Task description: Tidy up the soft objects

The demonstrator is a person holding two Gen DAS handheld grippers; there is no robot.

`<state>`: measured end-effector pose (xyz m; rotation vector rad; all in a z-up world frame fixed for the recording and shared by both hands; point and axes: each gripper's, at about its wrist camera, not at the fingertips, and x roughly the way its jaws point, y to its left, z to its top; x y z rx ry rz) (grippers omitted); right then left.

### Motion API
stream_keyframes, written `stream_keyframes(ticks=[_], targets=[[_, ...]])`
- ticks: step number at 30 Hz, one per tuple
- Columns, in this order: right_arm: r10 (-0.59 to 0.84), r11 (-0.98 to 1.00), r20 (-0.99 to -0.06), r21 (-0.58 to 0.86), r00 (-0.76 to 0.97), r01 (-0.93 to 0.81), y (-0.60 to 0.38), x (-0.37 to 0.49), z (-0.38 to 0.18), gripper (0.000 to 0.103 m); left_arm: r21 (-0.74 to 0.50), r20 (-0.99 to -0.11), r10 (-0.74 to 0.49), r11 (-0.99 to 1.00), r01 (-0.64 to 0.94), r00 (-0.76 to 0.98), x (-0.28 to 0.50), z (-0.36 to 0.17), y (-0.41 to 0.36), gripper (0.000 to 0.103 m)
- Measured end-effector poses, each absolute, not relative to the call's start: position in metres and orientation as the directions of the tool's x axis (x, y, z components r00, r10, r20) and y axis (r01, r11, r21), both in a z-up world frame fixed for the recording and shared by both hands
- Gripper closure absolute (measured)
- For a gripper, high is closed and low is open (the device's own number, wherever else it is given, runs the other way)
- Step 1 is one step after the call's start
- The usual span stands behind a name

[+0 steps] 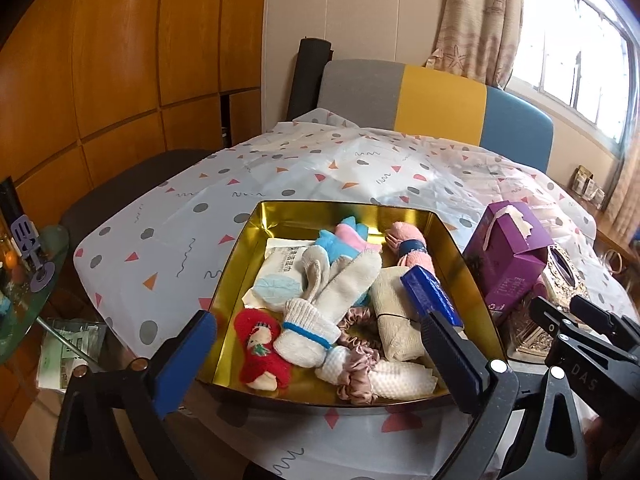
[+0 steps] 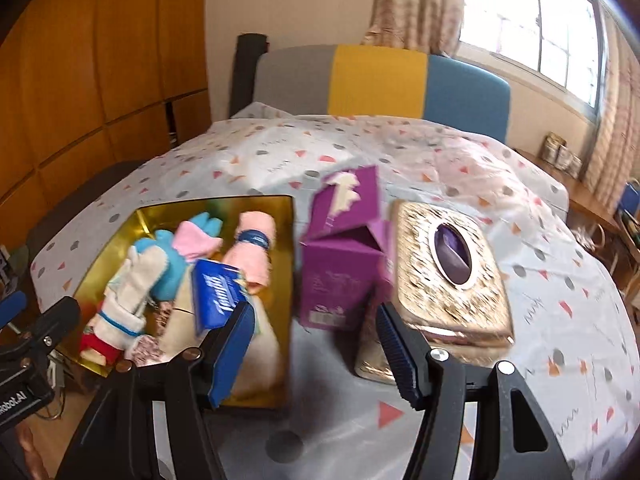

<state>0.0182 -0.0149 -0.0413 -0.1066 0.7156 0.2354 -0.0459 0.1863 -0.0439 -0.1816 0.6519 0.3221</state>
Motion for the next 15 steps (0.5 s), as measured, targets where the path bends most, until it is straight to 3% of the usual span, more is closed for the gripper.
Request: stream_keyframes(ticks=[15], targets=[[0.164,0.976,-0.632,-0.009,0.757,-0.22,-0.0251,0.0127,-0.0354,0.039,-0.024,-0.579,0.281,0.933,-0.36,0.765,-0.0492,-0.0366,0.1762,0.0]])
